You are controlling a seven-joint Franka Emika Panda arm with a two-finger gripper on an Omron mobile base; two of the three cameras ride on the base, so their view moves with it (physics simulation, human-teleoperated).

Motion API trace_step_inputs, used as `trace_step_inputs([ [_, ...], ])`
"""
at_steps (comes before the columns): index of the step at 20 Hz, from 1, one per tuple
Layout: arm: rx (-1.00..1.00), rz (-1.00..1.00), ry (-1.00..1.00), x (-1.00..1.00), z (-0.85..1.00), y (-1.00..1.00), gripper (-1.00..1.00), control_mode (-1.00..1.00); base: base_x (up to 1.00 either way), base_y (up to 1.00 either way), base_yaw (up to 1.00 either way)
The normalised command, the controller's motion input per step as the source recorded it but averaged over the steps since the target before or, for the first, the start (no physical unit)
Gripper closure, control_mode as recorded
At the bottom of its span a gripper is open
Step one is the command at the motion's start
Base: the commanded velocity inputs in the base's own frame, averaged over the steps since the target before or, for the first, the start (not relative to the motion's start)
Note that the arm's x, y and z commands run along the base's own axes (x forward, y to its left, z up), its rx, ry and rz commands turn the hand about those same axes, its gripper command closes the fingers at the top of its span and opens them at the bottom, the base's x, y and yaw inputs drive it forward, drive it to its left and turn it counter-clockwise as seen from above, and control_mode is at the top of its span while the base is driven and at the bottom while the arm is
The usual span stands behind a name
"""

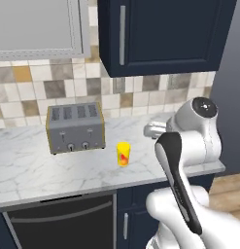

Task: Place the pitcher and cup on the dining counter for serving.

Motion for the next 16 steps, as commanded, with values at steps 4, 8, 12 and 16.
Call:
trace_step_inputs([
  [4, 0.01, 0.0, 0.39, 0.75, 0.0, 0.11, -1.0, -1.0, 0.0, 0.0, 0.0],
  [8, 0.01, 0.0, 0.44, 0.66, -0.14, 0.07, -1.0, -1.0, 0.0, 0.0, 0.0],
  [12, 0.0, 0.02, 0.13, 0.07, -0.22, 0.07, -1.0, -1.0, 0.0, 0.0, 0.0],
  [16, 0.0, 0.0, 0.0, 0.14, -0.59, 0.06, -1.0, -1.0, 0.0, 0.0, 0.0],
])
